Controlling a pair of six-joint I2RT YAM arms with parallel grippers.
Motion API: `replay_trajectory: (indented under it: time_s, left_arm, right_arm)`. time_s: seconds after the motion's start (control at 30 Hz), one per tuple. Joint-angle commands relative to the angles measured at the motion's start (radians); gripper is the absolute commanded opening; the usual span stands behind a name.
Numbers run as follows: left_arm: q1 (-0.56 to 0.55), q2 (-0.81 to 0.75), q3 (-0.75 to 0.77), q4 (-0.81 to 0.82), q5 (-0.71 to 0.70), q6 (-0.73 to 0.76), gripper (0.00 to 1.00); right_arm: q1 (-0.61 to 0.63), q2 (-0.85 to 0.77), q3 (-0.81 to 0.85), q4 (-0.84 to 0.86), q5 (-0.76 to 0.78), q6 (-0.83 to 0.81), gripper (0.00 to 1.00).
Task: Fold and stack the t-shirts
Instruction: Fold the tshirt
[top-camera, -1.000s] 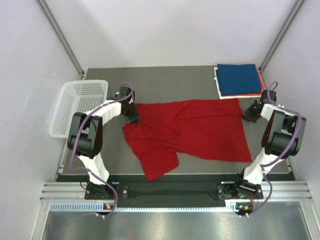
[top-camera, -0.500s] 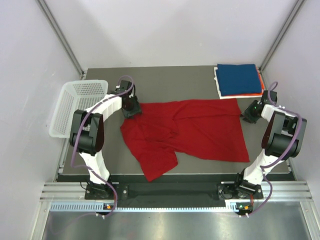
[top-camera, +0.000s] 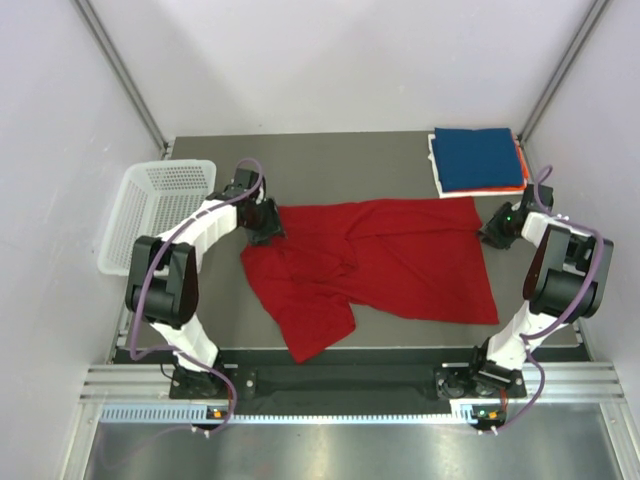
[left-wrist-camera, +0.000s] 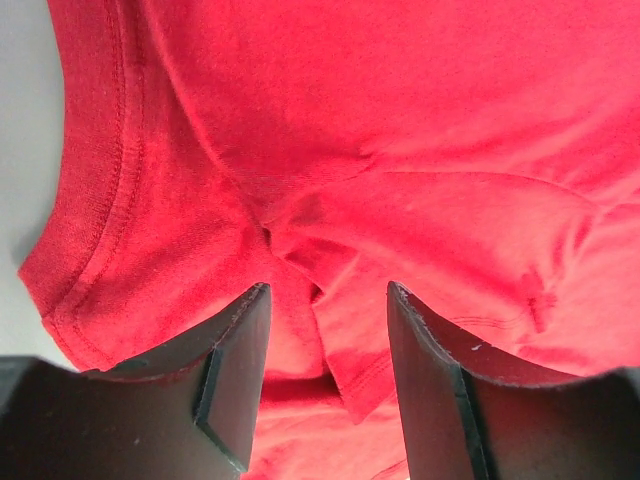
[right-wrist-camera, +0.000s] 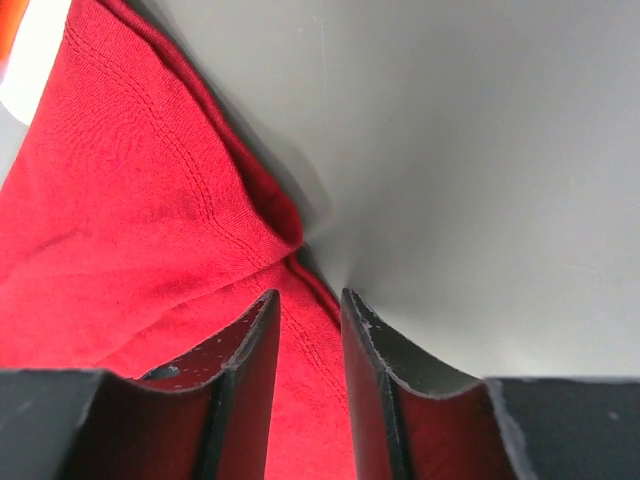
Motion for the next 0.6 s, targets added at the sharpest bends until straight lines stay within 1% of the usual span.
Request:
replay_trajectory:
  time_s: [0.0, 0.17, 0.27, 0.3, 0.4, 0.43, 0.5, 0.53, 0.57]
  left_arm:
    - [0.000, 0.036, -0.009, 0.045, 0.003, 0.009, 0.55]
    - [0.007, 0.096, 0.022, 0.042, -0.053, 0.003, 0.54]
    - [0.012, 0.127, 0.046, 0.039, -0.057, 0.003, 0.52]
    - [0.013, 0.133, 0.057, 0.038, -0.056, 0.003, 0.48]
    - [0.013, 0.130, 0.065, 0.038, -0.044, 0.001, 0.43]
    - [0.013, 0.128, 0.068, 0.035, -0.047, 0.001, 0.37]
    - [0.013, 0.124, 0.079, 0.022, -0.051, 0.003, 0.28]
    - [0.013, 0.122, 0.083, 0.018, -0.056, 0.004, 0.19]
    - [0.013, 0.120, 0.092, 0.013, -0.062, 0.007, 0.15]
  right_arm:
    - [-0.002, -0.020, -0.019, -0.064, 0.023, -0.033, 0.33]
    - [0.000, 0.000, -0.030, -0.067, 0.029, -0.049, 0.34]
    - [0.000, 0.014, -0.037, -0.051, 0.025, -0.056, 0.34]
    - [0.000, 0.017, -0.037, -0.048, 0.017, -0.058, 0.34]
    - [0.000, 0.031, -0.039, -0.050, 0.016, -0.066, 0.31]
    - [0.001, 0.029, -0.039, -0.048, 0.020, -0.066, 0.29]
    - [0.003, 0.029, -0.036, -0.053, 0.032, -0.064, 0.27]
    - [0.003, 0.034, -0.033, -0.056, 0.036, -0.066, 0.22]
    - [0.006, 0.034, -0.028, -0.062, 0.037, -0.064, 0.19]
